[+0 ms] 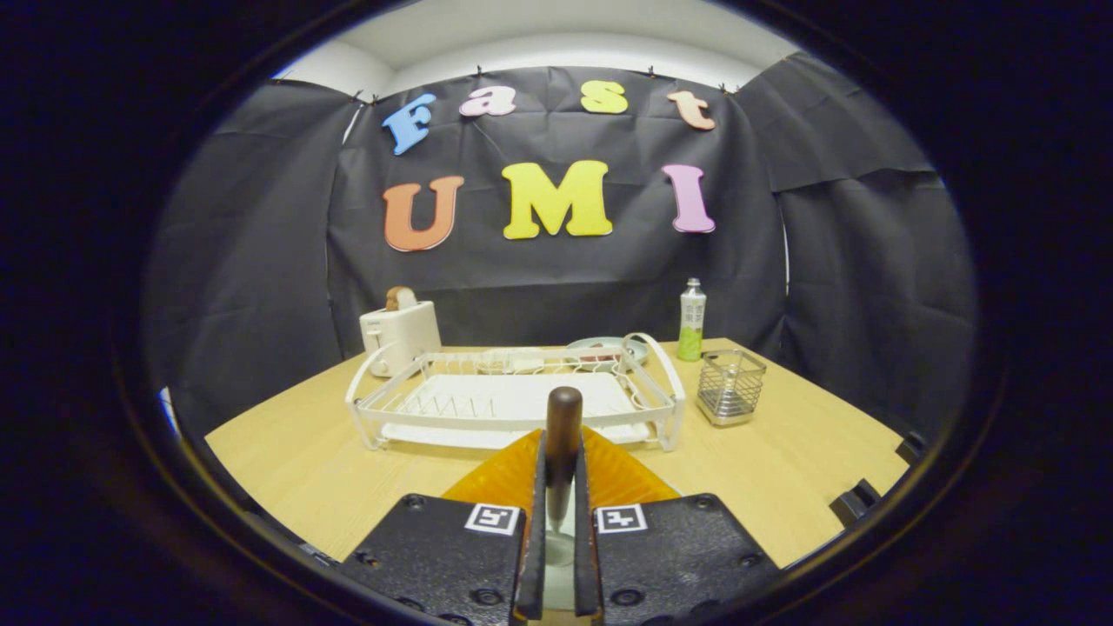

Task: Take the plate from the dish rack, then take the spoon from the basket and place it into the plate.

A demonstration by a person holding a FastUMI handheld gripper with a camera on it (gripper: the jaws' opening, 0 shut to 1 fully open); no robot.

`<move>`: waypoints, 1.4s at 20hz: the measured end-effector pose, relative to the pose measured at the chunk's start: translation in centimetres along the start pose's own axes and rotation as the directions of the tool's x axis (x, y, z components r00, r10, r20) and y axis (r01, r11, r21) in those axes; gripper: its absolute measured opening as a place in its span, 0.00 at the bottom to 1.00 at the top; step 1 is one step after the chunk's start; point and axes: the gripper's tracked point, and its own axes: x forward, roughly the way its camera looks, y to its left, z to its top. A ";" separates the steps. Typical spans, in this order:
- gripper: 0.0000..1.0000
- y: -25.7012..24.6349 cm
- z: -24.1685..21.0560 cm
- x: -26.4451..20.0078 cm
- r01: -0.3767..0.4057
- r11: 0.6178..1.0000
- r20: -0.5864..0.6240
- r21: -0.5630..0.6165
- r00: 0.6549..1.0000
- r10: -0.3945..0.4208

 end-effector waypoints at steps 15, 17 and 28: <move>1.00 -1.5 5.1 -6.7 0.036 0.995 0.141 -0.096 0.990 -0.022; 1.00 -1.5 5.8 -8.2 0.049 0.993 0.148 -0.104 0.988 -0.033; 1.00 -3.4 8.6 -14.7 0.078 0.997 0.157 -0.025 0.985 -0.073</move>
